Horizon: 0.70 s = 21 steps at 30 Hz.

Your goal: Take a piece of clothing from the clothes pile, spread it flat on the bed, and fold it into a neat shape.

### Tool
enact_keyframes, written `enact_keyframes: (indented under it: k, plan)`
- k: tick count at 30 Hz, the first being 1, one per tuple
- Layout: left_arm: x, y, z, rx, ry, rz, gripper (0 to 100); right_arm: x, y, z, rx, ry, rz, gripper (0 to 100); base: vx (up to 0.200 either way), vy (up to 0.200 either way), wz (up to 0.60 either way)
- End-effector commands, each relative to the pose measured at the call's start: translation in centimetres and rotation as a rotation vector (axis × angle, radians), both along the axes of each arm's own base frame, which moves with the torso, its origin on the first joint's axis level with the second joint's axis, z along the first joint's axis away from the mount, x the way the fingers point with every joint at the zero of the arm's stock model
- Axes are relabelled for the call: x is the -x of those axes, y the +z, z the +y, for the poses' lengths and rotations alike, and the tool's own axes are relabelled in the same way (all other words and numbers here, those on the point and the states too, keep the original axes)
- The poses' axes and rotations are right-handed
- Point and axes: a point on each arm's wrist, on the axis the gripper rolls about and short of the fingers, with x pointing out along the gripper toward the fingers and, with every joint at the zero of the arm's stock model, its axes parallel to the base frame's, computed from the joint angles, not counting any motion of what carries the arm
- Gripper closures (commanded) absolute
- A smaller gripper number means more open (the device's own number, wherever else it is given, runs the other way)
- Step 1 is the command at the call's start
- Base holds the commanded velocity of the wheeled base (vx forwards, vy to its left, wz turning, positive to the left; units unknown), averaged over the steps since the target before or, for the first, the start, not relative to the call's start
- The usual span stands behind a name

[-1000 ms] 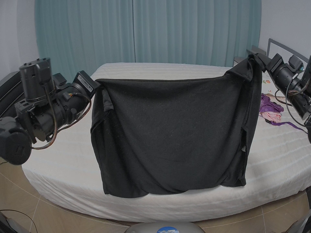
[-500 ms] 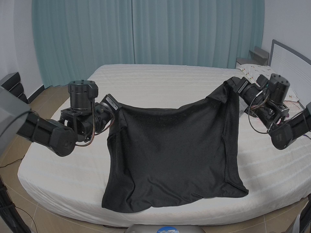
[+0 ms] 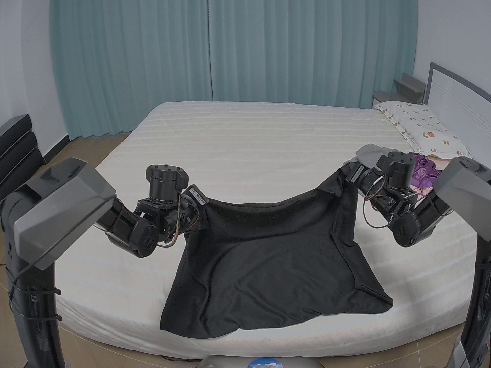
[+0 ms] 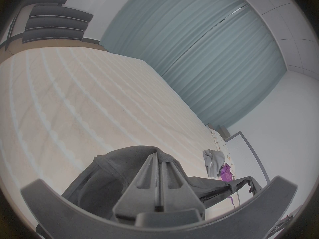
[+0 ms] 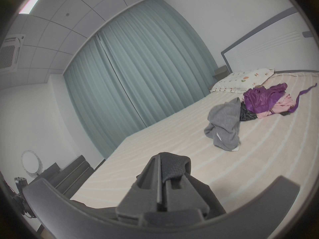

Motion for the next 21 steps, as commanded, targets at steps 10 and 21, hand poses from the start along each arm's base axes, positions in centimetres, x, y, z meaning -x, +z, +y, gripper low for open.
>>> enact_keyframes:
  k: [10,21]
  plan:
    - [-4.2,-7.7,0.3,-0.027,0.041,0.063,0,-5.1,-11.4,0.0,0.048,-0.042,0.168,0,0.0,0.0,0.0]
    - [-5.8,-5.3,2.5,0.035,0.181,-0.177,0,-6.1,-7.7,-2.0,-0.003,-0.143,-0.032,0,0.0,0.0,0.0]
